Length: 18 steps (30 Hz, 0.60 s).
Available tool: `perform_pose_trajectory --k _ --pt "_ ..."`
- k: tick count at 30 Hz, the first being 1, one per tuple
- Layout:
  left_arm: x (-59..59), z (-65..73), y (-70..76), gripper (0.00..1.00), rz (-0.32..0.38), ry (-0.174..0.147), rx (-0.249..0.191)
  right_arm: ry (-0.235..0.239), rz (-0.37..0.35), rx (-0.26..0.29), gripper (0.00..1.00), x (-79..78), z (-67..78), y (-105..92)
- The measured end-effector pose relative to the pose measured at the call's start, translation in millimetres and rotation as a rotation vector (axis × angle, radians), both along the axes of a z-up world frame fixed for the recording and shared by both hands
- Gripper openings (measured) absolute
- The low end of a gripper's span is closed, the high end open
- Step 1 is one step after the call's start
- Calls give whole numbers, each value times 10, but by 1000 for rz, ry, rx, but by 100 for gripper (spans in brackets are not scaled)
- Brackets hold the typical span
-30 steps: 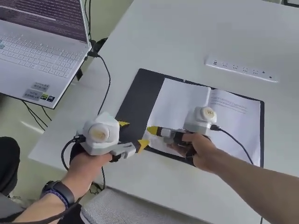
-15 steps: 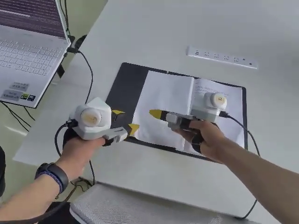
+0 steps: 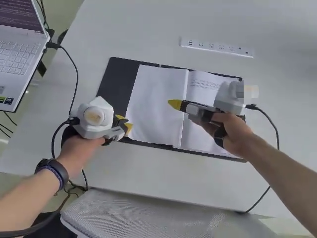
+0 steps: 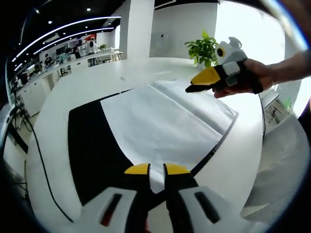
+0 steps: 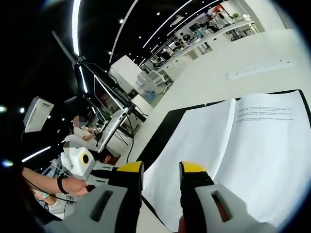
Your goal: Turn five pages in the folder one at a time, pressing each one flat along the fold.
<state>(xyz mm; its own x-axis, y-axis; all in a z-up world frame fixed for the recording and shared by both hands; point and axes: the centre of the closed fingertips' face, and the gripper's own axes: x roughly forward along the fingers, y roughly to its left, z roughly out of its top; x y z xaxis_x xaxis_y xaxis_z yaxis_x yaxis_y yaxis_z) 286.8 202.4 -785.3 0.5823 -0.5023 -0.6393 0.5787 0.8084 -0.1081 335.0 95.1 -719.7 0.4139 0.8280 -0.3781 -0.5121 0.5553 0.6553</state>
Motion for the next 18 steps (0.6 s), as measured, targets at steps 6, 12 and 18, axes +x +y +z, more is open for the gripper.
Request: perform_pose_trajectory --k 6,12,18 --pt "-74 -191 25 2 -11 34 50 16 -12 -4 28 -53 -55 -102" --pt "-80 -210 44 0 -7 20 56 32 -16 -6 27 -59 -125 -150" --pt "-66 -227 56 0 -21 5 83 37 -4 -12 27 -57 -174 -165"
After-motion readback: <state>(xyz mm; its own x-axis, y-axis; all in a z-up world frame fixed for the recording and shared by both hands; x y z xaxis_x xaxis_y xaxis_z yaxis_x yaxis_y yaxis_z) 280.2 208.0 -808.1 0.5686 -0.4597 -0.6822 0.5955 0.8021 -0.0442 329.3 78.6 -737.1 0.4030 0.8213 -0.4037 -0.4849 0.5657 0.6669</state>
